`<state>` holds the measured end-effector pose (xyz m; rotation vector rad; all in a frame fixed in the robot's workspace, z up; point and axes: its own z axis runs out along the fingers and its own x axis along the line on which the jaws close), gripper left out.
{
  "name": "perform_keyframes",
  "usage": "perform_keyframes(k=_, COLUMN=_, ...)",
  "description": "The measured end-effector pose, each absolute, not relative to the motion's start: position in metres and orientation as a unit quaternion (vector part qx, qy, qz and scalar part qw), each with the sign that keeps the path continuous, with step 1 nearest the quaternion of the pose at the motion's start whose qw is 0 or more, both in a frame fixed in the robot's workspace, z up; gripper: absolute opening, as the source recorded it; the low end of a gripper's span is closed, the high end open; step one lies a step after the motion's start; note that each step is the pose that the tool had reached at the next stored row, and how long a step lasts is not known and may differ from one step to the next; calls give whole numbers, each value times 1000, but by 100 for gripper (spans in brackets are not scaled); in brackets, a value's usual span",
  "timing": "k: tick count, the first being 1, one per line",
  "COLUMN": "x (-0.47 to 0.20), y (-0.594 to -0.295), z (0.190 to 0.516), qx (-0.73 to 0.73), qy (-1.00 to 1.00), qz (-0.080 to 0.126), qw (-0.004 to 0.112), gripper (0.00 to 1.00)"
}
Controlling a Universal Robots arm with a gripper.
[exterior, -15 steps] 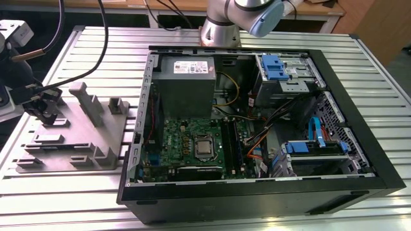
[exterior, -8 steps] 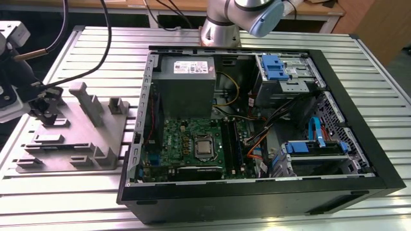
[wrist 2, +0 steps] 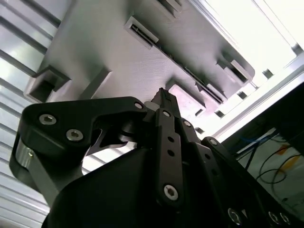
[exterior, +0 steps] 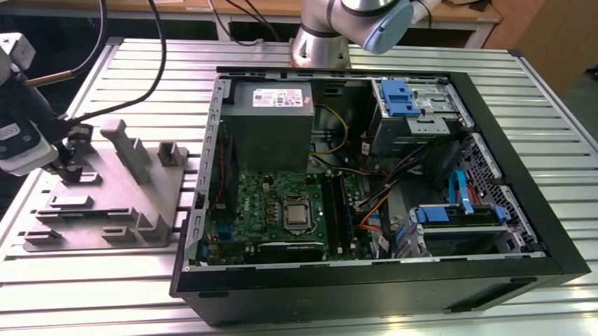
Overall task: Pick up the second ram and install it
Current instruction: 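Pick up the second ram and move it above second insertion slot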
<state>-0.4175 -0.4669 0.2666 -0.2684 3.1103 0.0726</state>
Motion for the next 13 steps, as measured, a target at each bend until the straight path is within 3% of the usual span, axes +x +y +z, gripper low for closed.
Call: perform_keyframes(k=13, x=-417, y=-467, z=259, qx=-203, qy=979, qz=24, qw=7, gripper=10)
